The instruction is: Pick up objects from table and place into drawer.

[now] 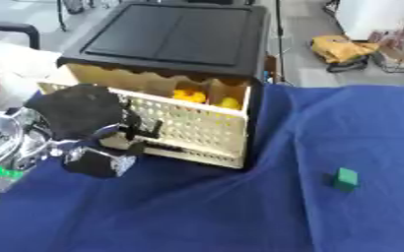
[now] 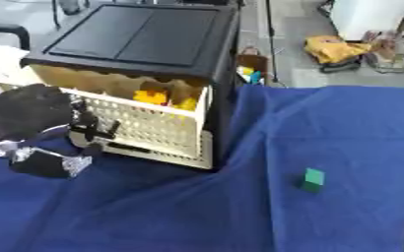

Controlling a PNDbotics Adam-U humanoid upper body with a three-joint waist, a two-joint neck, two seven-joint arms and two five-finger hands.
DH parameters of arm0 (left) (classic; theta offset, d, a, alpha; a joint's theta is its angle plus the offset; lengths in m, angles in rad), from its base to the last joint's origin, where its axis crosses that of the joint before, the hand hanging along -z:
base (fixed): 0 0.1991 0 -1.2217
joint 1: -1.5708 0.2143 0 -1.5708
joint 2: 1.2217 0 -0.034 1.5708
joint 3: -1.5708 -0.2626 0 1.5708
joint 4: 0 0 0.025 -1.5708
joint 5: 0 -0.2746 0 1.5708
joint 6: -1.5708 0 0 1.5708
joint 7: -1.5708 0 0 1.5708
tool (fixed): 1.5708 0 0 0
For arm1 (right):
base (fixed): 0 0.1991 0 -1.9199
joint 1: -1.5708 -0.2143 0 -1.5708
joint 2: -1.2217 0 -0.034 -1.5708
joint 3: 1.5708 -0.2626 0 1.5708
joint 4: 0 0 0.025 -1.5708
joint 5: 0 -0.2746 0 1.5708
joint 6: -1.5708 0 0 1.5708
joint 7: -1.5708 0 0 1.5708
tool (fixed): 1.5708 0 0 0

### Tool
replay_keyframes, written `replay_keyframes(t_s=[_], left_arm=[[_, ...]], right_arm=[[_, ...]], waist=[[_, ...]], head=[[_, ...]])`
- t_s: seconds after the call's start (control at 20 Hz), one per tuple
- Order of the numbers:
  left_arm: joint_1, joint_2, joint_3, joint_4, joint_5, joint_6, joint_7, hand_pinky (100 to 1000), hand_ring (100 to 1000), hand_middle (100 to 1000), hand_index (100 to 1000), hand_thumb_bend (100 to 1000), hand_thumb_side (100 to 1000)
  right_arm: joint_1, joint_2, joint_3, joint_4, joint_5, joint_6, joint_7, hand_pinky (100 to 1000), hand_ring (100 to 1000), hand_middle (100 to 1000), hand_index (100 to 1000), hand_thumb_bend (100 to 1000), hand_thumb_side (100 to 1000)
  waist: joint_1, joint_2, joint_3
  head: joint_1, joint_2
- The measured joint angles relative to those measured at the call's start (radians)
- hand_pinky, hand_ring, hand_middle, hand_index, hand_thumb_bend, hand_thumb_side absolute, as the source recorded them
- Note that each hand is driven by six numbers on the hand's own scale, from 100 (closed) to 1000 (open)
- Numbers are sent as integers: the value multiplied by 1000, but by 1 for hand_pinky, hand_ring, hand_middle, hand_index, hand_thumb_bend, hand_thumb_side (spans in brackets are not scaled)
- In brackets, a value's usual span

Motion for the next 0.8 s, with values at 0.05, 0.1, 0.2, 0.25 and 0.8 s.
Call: replay_keyframes(t_s=[0.05, 0.1, 0.2, 0.25, 0.8], left_arm=[[0, -6, 3, 0, -6, 1, -1, 100, 100, 100, 564, 100, 532], [1, -13, 6, 0, -12, 2, -3, 100, 100, 100, 563, 100, 536], [1, -30, 9, 0, -19, 2, -8, 100, 100, 100, 555, 100, 540], [1, -37, 12, 0, -20, 2, -11, 100, 100, 100, 554, 100, 543], [1, -53, 20, 1, 17, 0, -17, 100, 100, 100, 543, 100, 555]], right_arm=[[2, 0, 0, 0, 0, 0, 0, 686, 723, 569, 714, 100, 1000], [3, 0, 0, 0, 1, 0, 0, 686, 723, 569, 714, 100, 1000], [6, 0, 0, 0, 1, 2, -2, 686, 723, 569, 714, 100, 1000], [6, 0, 0, 0, 2, 2, -3, 686, 723, 569, 714, 100, 1000], [7, 6, 0, 0, 5, 7, -10, 686, 723, 568, 713, 100, 1000]], waist=[[0, -1, 1], [0, -2, 3], [0, -2, 5], [0, -2, 5], [2, -4, 6]], head=[[0, 0], [0, 0], [0, 0], [0, 0], [-40, -1]])
